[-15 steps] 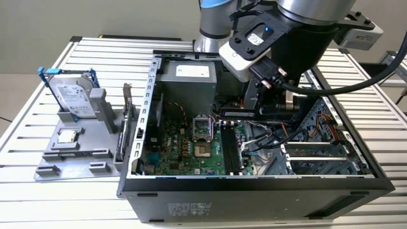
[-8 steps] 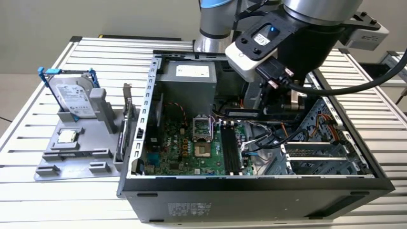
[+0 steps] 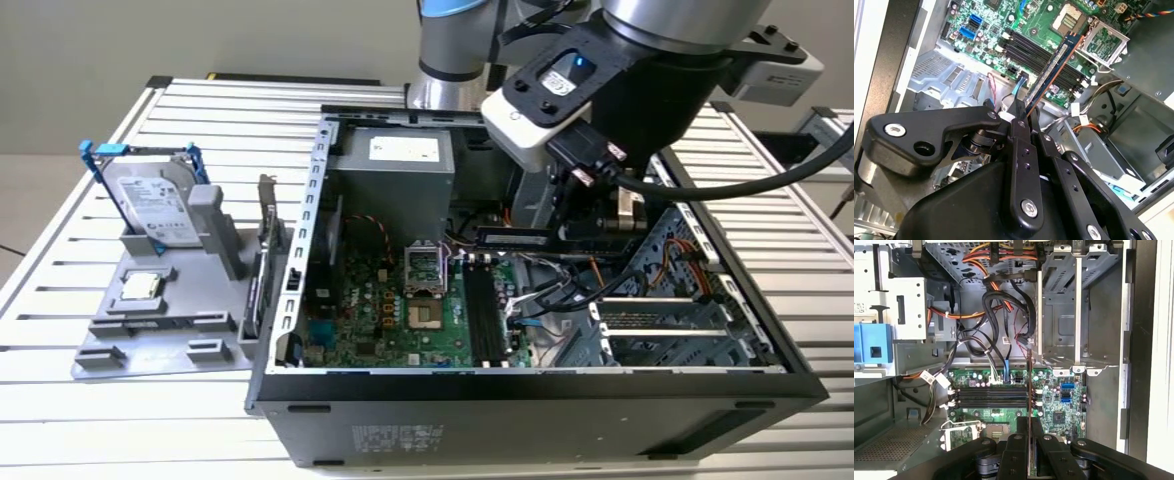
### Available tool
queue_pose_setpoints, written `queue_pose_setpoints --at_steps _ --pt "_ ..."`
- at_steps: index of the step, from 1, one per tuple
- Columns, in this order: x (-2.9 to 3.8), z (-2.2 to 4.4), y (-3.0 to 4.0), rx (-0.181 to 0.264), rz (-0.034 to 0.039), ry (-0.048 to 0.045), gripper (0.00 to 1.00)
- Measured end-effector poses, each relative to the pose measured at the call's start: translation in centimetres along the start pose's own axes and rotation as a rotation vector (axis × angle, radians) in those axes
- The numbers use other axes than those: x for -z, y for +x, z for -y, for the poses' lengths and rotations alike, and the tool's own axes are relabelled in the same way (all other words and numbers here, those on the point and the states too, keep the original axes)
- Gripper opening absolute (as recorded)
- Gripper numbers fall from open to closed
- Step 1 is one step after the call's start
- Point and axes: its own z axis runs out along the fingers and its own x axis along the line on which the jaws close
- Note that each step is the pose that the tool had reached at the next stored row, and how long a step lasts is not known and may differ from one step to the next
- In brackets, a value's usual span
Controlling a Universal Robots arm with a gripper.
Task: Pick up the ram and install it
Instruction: 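Pick up the ram and move it above insertion slot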
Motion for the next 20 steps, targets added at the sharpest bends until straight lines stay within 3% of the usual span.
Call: queue_pose_setpoints --at_steps 20 --pt "0.02 -0.02 0.0 -0.027 -0.0003 0.0001 0.0"
